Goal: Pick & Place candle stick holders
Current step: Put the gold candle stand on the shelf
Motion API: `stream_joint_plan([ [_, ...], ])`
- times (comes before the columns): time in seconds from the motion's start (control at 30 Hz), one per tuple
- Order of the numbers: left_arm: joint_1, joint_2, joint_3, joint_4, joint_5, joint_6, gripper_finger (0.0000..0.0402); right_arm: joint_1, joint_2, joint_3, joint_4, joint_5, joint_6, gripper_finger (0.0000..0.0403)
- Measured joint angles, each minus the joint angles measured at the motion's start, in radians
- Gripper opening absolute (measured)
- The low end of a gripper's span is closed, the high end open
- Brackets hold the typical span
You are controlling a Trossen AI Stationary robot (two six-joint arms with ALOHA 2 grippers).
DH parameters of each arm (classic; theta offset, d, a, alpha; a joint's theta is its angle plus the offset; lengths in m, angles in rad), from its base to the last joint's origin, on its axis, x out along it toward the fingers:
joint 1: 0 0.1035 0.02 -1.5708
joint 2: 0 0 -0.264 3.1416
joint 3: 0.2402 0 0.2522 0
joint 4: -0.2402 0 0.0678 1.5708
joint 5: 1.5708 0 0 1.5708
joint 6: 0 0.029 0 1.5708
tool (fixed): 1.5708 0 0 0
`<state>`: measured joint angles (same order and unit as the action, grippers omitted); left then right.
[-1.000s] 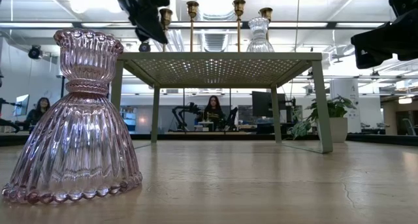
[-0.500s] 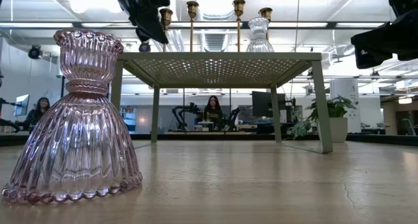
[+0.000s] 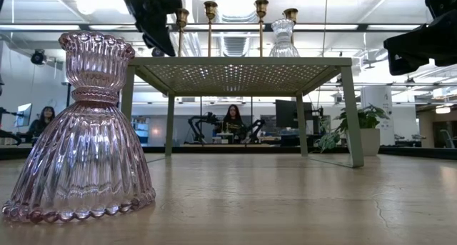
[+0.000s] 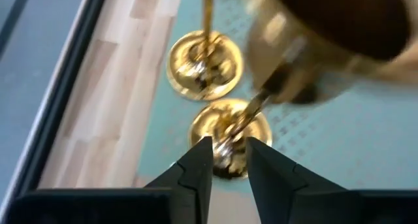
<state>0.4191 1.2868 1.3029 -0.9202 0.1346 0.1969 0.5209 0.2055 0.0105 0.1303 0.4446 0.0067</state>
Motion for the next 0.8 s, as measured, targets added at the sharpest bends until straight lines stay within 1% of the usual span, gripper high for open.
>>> stream_joint_plan([
  [0.1, 0.0, -0.015, 0.0, -0.019, -0.042, -0.006, 0.0098, 0.0, 0.0, 0.0, 0.0, 0.0, 0.0, 0.0009],
  [0.3, 0.0, -0.078, 0.0, -0.029, -0.079, -0.036, 0.01, 0.0, 0.0, 0.0, 0.0, 0.0, 0.0, 0.0009],
  [0.5, -0.001, -0.17, 0.0, -0.06, -0.199, -0.102, 0.0101, 0.0, 0.0, 0.0, 0.0, 0.0, 0.0, 0.0009],
  [0.67, -0.001, -0.243, 0.0, -0.064, -0.348, -0.18, 0.0101, 0.0, 0.0, 0.0, 0.0, 0.0, 0.0, 0.0009],
  [0.8, -0.001, -0.289, -0.021, -0.063, -0.534, -0.246, 0.0101, 0.0, 0.0, 0.0, 0.0, 0.0, 0.0, 0.0009],
])
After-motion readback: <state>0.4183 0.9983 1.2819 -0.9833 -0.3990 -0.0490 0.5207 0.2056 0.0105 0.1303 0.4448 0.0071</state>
